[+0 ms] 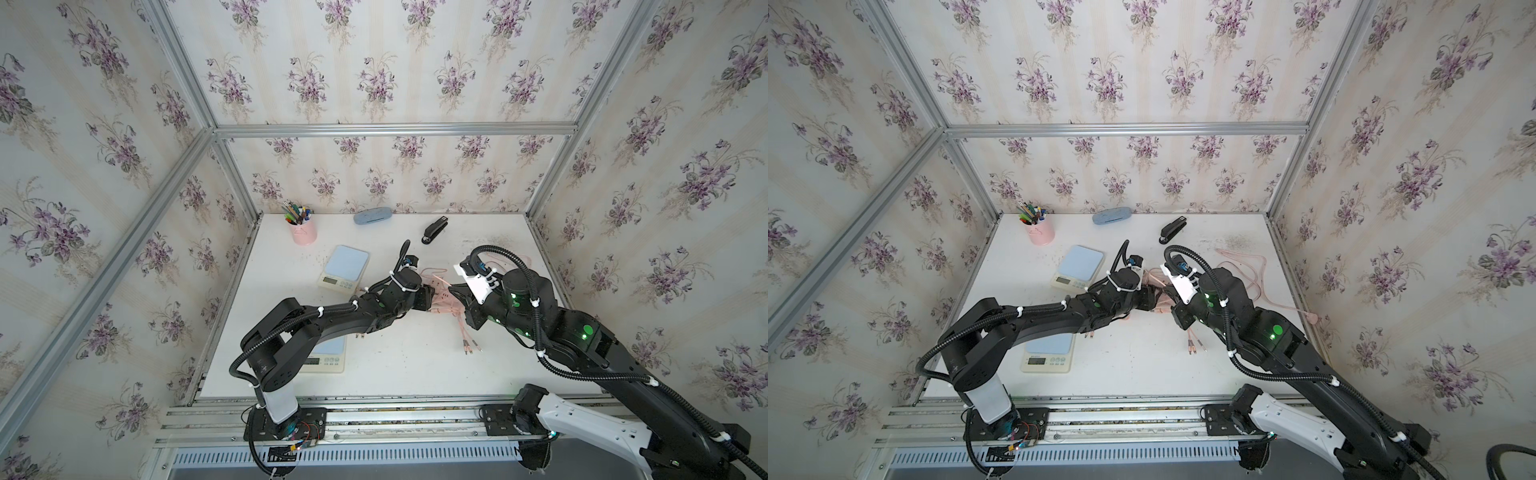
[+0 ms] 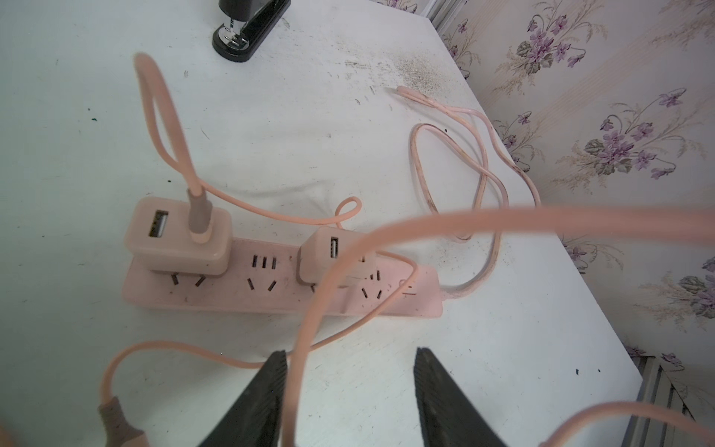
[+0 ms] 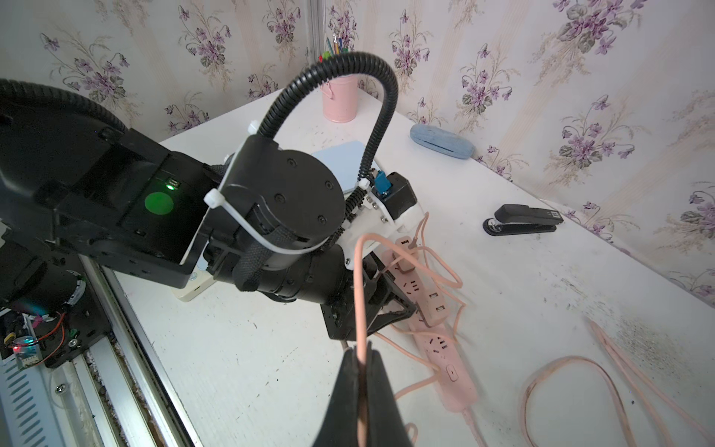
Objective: Charge the electronic scale
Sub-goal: Pick up the charging cable from the center of the board.
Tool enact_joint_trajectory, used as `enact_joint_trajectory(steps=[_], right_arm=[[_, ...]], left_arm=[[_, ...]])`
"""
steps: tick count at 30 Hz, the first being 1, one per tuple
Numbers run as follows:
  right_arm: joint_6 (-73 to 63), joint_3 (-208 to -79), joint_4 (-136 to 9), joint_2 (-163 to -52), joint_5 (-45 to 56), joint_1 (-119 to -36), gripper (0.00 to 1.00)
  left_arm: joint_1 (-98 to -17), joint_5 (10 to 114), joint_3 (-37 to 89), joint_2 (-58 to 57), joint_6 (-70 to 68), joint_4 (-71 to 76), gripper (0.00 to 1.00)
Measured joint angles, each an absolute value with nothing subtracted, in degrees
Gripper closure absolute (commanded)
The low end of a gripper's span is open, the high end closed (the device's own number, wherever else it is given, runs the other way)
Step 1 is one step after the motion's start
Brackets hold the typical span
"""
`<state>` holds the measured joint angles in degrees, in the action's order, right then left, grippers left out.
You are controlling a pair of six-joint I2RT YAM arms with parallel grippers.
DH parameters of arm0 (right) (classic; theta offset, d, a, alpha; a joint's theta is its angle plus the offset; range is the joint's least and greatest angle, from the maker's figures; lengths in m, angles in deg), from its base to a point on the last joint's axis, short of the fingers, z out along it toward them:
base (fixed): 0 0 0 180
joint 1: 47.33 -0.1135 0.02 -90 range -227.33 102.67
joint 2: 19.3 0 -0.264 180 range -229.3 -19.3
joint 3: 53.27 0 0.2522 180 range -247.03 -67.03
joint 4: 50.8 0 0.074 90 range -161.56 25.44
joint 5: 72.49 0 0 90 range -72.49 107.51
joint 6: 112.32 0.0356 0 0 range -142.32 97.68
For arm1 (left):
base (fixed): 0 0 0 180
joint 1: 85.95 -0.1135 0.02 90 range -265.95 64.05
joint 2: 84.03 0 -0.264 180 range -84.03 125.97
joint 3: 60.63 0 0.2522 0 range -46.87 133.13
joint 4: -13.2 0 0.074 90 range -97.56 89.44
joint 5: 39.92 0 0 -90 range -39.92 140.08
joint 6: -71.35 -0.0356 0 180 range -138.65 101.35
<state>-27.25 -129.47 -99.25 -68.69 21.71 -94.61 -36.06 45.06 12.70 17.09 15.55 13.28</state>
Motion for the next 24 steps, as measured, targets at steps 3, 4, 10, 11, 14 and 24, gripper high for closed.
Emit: enact_joint_trajectory(steps=[3,4,10,11,14,24], right_arm=[[-27.21,-130.34,-99.28,-68.62,23.33,-94.61,1.0],[-27.19,-130.62,-99.3,-68.67,24.18,-94.61,1.0],[-25.48,-131.7,-100.78,-71.11,31.22,-94.61,1.0],[-25.26,-131.72,-101.44,-71.66,32.01,-94.61,1.0],[-23.76,-131.39,-102.75,-71.62,33.3,-94.59,1.0],[-17.15,-122.76,-104.65,-75.59,29.78,-73.72,0.5]], left_arm=[[-36.08,45.7,11.63,16.67,16.01,13.22,0.75],[-36.06,45.83,11.33,16.5,16.18,13.09,0.8],[-36.06,46.0,8.9,12.94,15.46,11.49,0.99],[-36.06,45.89,8.66,12.02,14.78,11.12,0.99],[-36.21,45.83,8.57,9.72,12.03,10.46,1.0],[-37.96,55.69,15.76,9.79,1.89,5.7,1.0]])
